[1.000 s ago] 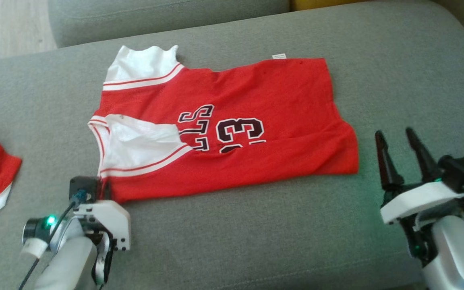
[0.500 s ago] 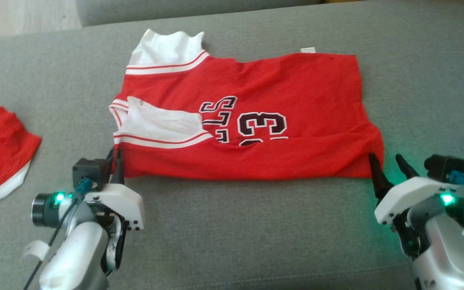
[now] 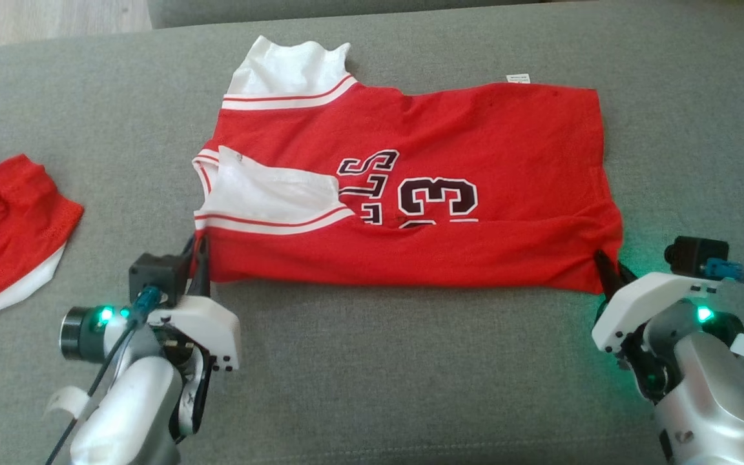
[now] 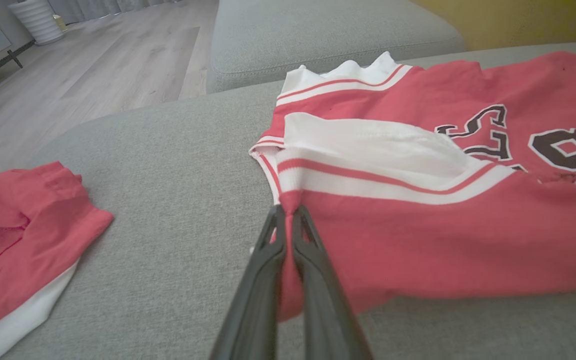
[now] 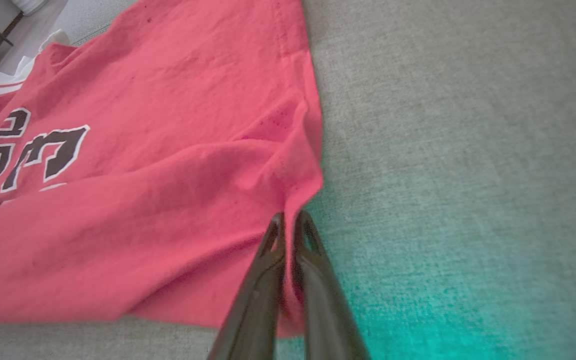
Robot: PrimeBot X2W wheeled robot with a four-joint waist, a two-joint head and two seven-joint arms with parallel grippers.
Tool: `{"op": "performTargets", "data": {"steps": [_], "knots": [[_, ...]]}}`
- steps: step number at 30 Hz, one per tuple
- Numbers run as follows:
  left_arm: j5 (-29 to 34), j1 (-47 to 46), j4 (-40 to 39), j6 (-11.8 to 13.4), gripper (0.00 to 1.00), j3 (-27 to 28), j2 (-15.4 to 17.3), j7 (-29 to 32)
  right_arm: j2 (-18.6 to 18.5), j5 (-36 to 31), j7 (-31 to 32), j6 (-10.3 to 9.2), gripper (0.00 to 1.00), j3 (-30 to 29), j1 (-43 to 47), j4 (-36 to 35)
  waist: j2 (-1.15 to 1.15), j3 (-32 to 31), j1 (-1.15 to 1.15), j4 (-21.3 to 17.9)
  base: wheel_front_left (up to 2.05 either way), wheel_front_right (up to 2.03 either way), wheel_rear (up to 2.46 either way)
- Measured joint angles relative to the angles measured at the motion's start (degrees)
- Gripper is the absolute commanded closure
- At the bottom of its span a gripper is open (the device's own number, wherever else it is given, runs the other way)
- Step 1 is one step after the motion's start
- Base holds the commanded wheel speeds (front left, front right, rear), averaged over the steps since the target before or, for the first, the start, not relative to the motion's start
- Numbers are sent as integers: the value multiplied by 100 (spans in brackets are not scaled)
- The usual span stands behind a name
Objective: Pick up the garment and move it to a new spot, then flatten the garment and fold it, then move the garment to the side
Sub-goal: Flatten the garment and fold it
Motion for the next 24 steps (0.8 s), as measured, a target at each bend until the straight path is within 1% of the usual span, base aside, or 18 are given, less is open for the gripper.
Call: {"op": "performTargets", "data": {"steps": [2,6,7,11,13,14,17,21,24], "knots": [[1,1,9,0,100,-49,13,40,-48,71,0,0,100,81,1,10,0,-35,0,-2,0,0,0],[1,67,23,-8,100,-64,68,42,-294,158,49,0,100,267,3,8,0,-154,0,-2,0,0,0],[1,177,21,-12,100,-80,105,42,-434,216,123,0,100,367,9,-32,0,-229,0,5,0,0,0],[0,411,-18,-62,100,-135,168,51,-756,394,346,1,100,566,42,-213,0,-384,0,27,0,0,0],[-13,499,-62,-92,100,-155,202,53,-924,509,590,2,100,695,80,-321,0,-468,0,38,0,0,0],[-13,499,-62,-92,100,-155,202,53,-924,509,590,2,100,695,80,-321,0,-468,0,38,0,0,0],[-14,657,-171,-104,100,-219,259,122,-1147,723,972,3,100,829,216,-527,0,-605,0,54,0,0,0],[-15,1045,-412,-112,100,-379,352,333,-1429,961,1467,3,100,907,587,-816,0,-789,0,76,0,0,0],[-110,1376,-601,-154,100,-471,398,506,-1540,1110,1762,3,100,893,904,-1029,0,-908,0,95,0,0,0]]}}
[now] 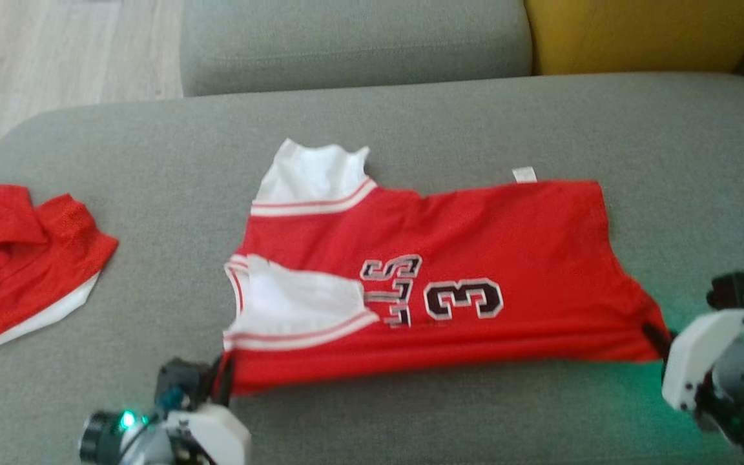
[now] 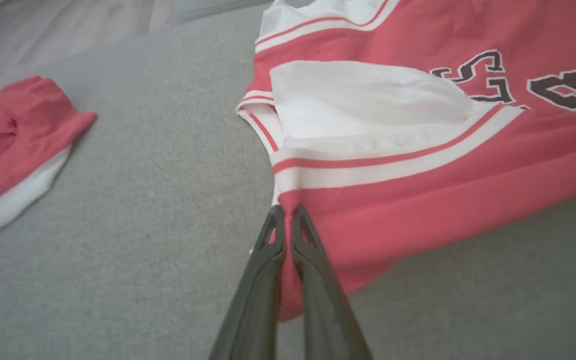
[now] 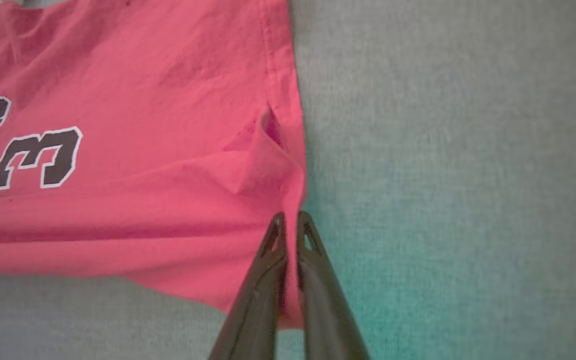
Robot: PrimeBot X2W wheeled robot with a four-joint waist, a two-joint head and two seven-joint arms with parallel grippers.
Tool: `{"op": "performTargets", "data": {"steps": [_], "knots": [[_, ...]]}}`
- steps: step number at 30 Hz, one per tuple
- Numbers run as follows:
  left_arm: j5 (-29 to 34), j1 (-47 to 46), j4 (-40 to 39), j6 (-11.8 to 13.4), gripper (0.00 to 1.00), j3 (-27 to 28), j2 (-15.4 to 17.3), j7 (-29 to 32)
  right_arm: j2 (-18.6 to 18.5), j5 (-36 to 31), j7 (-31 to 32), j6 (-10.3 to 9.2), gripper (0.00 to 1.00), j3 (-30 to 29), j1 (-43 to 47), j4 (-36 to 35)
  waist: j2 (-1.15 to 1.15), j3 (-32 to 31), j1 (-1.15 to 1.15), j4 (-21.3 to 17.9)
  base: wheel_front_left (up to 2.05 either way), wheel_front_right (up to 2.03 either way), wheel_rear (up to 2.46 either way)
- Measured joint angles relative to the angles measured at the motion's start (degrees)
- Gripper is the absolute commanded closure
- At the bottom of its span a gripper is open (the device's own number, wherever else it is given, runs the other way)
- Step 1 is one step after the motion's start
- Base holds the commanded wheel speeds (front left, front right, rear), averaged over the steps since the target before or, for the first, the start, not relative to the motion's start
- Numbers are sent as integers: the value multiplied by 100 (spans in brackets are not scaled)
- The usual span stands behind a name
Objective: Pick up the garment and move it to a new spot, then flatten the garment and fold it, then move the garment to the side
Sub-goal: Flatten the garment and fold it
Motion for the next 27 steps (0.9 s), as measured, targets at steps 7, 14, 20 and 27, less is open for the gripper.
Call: {"op": "performTargets", "data": {"steps": [7,14,20,27], "knots": [[-111,388,-154,78,0,-100,-12,132,181,4,-24,0,0,-475,594,-447,0,-142,0,-1,0,0,0],[-298,334,-234,363,0,364,-180,-622,621,-180,-985,0,0,-826,706,-1403,0,-138,0,-41,0,0,0],[-308,-86,-370,294,0,622,-352,-1124,828,-348,-1650,0,0,-675,718,-1900,0,1,0,-171,0,0,0],[-198,-1182,-9,-201,0,503,-337,-736,823,-644,-1855,0,0,-237,403,-1939,0,436,0,-404,0,0,0]]}}
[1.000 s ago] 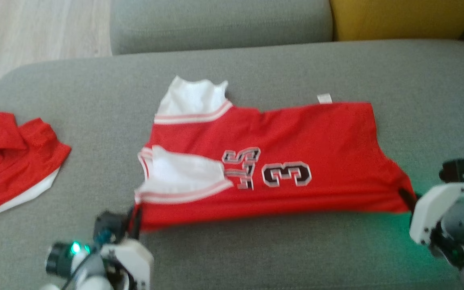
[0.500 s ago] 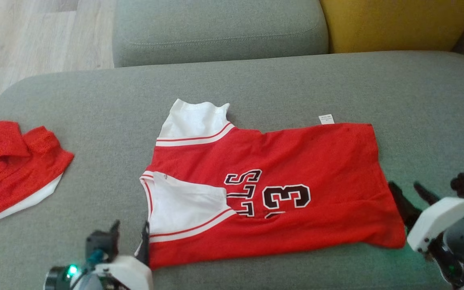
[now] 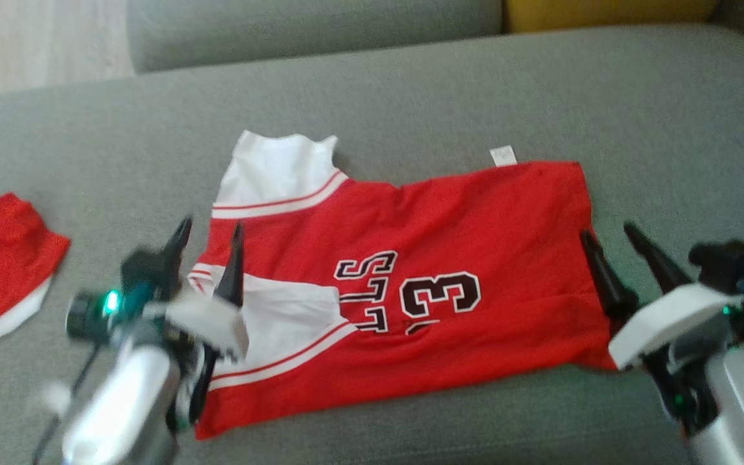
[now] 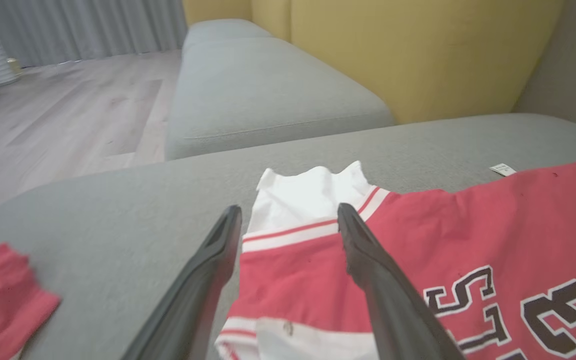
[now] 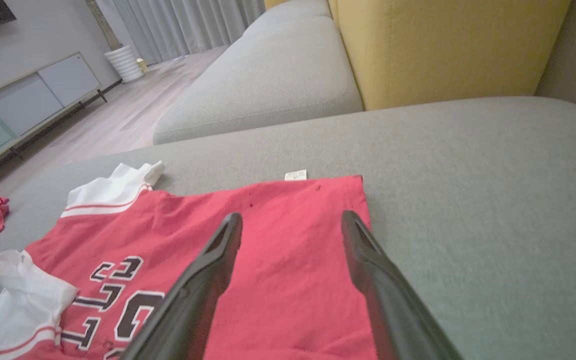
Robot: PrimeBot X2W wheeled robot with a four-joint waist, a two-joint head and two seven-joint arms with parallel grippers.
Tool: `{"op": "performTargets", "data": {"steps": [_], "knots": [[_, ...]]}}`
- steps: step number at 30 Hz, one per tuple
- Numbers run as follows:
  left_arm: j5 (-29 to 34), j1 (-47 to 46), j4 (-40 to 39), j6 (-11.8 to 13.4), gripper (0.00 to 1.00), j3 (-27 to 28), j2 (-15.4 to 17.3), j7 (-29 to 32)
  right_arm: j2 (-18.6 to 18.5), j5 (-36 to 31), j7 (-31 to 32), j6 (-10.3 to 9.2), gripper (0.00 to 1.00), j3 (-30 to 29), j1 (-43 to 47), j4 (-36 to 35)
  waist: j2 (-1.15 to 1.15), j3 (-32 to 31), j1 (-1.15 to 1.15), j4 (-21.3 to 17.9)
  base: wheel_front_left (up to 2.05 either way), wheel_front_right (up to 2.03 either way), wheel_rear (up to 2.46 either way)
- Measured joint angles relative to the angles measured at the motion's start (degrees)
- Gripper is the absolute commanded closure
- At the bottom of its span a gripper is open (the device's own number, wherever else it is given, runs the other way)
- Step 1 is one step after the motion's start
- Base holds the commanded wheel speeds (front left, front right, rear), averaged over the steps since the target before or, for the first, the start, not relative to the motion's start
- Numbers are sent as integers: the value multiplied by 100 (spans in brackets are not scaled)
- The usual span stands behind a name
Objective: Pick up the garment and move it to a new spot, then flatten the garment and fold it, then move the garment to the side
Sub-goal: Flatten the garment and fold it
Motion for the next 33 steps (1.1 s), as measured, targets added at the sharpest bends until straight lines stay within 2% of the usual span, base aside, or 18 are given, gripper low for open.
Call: {"op": "performTargets", "data": {"steps": [6,10,14,19,26,33], "knots": [[36,-1598,756,-917,0,-311,288,1058,-38,-38,-138,0,0,263,-822,13,0,541,0,-233,0,0,0],[22,-2408,1441,-1276,0,-281,505,1601,-89,-38,-233,0,0,494,-1182,110,0,878,0,-451,0,0,0],[59,-2971,1967,-1525,0,-320,612,1924,-130,-29,-336,0,0,762,-1513,259,0,1153,1,-708,0,0,0],[222,-3423,2426,-1667,0,-469,738,2179,-136,34,-477,0,0,947,-1813,372,0,1359,1,-956,0,0,0],[410,-3645,3122,-1613,0,-553,839,2284,-132,137,-664,0,0,1173,-2001,584,0,1588,1,-1239,0,0,0],[448,-3888,3467,-1621,0,-651,818,2142,-133,280,-847,0,0,1305,-2036,746,0,1684,1,-1295,0,0,0]]}}
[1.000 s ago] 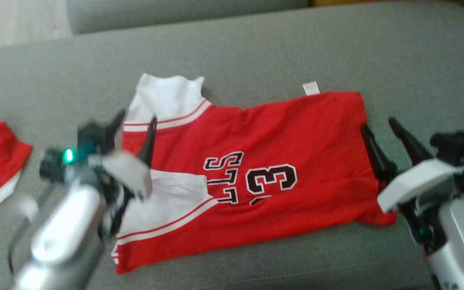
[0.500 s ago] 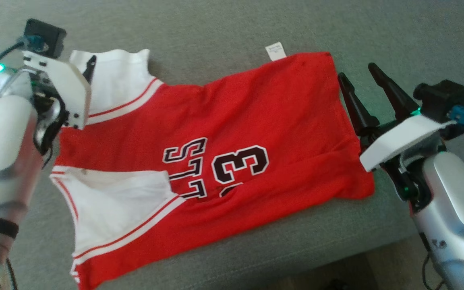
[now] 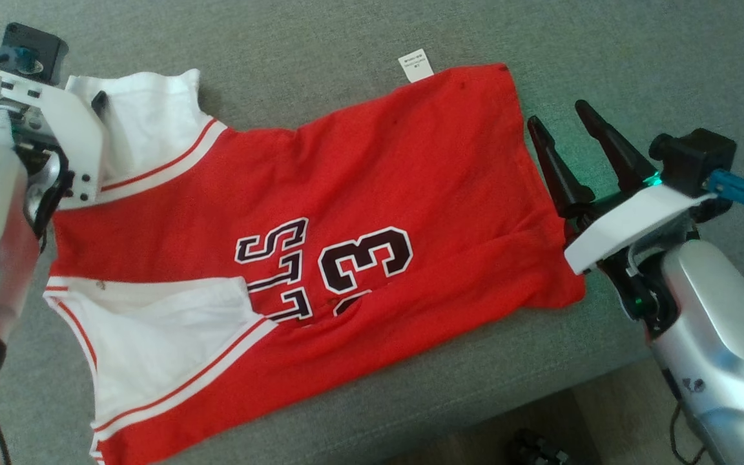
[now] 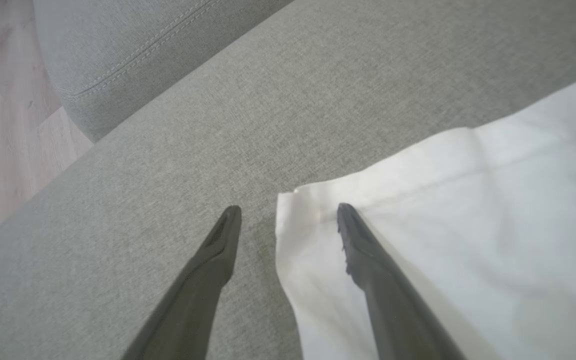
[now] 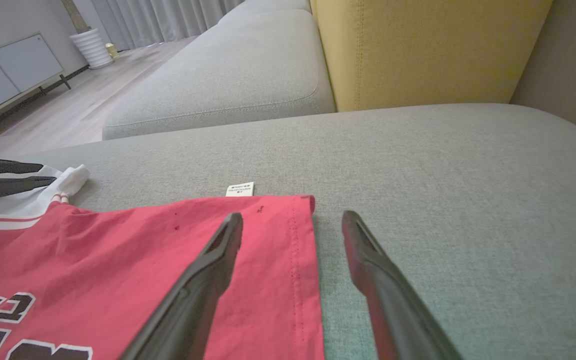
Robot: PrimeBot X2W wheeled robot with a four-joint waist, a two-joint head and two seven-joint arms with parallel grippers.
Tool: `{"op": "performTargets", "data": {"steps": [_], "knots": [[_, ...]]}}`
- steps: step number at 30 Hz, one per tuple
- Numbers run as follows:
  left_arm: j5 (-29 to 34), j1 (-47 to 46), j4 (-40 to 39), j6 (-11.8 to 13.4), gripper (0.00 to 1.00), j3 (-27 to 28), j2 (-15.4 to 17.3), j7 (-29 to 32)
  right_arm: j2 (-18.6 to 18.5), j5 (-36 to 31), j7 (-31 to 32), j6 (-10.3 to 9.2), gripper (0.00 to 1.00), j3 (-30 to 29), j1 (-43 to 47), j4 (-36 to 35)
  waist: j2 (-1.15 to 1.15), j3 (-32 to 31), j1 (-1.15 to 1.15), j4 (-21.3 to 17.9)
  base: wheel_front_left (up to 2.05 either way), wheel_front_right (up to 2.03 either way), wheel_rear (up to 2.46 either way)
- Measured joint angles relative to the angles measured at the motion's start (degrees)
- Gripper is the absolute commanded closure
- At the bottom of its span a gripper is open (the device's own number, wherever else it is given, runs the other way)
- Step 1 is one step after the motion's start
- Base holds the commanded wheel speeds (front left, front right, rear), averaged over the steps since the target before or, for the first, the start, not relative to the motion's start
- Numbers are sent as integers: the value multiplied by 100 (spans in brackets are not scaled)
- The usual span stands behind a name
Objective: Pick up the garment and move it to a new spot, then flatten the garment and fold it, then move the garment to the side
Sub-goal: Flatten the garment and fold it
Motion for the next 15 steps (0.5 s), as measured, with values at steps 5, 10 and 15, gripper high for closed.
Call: {"op": "performTargets", "data": {"steps": [5,10,15], "knots": [[-67,-137,197,-175,93,-11,-62,-5,0,51,-85,0,0,32,-88,70,0,69,0,7,0,0,0],[-347,-147,252,-275,100,44,-271,-227,-14,52,-133,0,0,24,-152,207,0,70,0,101,0,0,0],[-627,-134,75,-299,100,214,-519,-806,-221,269,-114,0,0,-47,-308,312,0,-21,0,367,0,0,0]]}}
